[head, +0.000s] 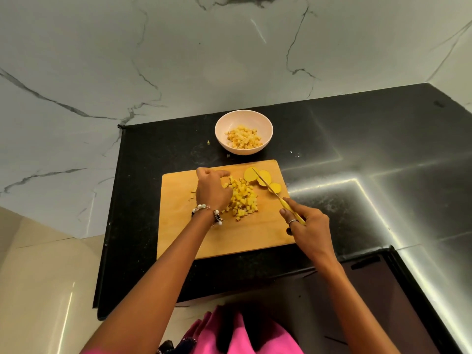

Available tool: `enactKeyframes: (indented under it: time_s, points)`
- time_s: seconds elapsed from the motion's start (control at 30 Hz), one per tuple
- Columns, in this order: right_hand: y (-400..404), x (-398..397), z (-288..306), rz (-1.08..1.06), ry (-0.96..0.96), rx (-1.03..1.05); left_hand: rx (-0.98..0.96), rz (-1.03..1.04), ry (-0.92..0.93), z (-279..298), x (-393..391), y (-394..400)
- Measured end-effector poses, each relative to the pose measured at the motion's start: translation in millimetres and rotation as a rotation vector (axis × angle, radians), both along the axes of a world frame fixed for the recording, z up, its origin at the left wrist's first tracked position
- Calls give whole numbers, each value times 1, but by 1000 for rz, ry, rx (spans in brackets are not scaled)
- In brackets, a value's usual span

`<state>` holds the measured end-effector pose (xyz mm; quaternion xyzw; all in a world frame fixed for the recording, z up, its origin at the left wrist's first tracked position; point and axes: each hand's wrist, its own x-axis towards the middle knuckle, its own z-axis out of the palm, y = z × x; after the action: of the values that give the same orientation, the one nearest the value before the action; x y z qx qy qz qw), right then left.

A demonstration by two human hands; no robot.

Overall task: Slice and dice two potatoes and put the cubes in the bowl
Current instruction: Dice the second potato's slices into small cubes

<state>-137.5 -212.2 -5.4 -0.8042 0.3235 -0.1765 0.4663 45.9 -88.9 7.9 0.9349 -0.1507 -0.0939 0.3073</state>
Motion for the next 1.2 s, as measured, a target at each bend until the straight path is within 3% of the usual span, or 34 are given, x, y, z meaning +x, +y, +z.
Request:
enactKeyframes:
  time_s: [0.17, 0.27, 0.4, 0.67, 0.83, 0.9, 1.07, 1.2]
  points:
    - [-7, 5, 1, -32, -23, 41, 283, -329, -258, 3, 5, -37]
    - [-10, 9, 2, -33, -38, 46, 516, -543, -225, 2, 19, -58]
    - [-11, 12, 1, -45, -54, 42, 572, -616, -181, -1, 31, -69]
    - [-8, 10, 1, -65, -103, 42, 383, -518, -86, -9, 45, -66]
    - [-5, 3, -6, 27, -124, -26, -197, -243, 69, -4, 48, -37]
    - [-2, 2, -12, 144, -127, -101, -319, -128, 108, -1, 48, -13]
    - [19, 6, -26, 543, -67, -461, -304, 130, 119, -11, 38, 58]
    - [46, 19, -35, 649, -53, -665, -186, 182, 98, -20, 24, 93]
